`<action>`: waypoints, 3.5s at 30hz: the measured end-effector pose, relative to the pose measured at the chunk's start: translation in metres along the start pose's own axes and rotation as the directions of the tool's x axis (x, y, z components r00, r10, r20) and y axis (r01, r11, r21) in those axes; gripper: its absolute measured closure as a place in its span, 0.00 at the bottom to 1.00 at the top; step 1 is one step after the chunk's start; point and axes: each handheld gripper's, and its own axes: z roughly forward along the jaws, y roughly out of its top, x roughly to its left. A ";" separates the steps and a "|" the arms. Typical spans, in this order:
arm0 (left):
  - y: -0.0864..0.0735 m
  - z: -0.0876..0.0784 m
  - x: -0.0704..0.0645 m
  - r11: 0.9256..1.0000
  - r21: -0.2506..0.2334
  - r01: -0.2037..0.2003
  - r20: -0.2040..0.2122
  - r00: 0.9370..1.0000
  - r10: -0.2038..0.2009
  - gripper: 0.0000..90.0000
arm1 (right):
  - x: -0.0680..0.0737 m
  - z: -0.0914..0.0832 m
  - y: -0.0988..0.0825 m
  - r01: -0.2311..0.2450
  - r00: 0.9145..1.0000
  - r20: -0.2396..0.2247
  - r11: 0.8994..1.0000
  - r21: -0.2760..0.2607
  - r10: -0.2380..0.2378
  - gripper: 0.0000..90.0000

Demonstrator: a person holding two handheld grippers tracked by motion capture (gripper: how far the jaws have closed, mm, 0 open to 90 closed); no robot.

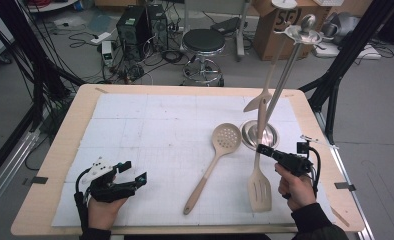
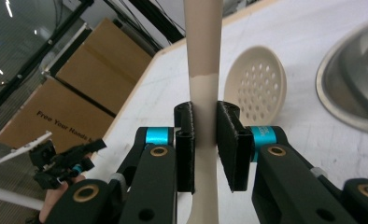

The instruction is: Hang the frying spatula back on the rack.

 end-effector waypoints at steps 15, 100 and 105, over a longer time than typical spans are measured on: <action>0.000 0.001 0.000 1.000 0.007 -0.005 0.002 1.000 0.005 0.25 | 0.011 -0.018 0.013 0.081 0.996 0.051 0.991 -0.107 -0.076 0.87; -0.003 -0.002 0.000 0.999 0.029 -0.019 -0.023 1.000 0.019 0.26 | 0.034 -0.074 0.074 0.196 0.975 -0.034 0.922 -0.333 -0.219 0.87; -0.004 -0.003 0.000 0.999 0.034 -0.020 -0.031 0.999 0.021 0.26 | 0.032 -0.079 0.079 0.214 0.970 -0.039 0.920 -0.328 -0.240 0.86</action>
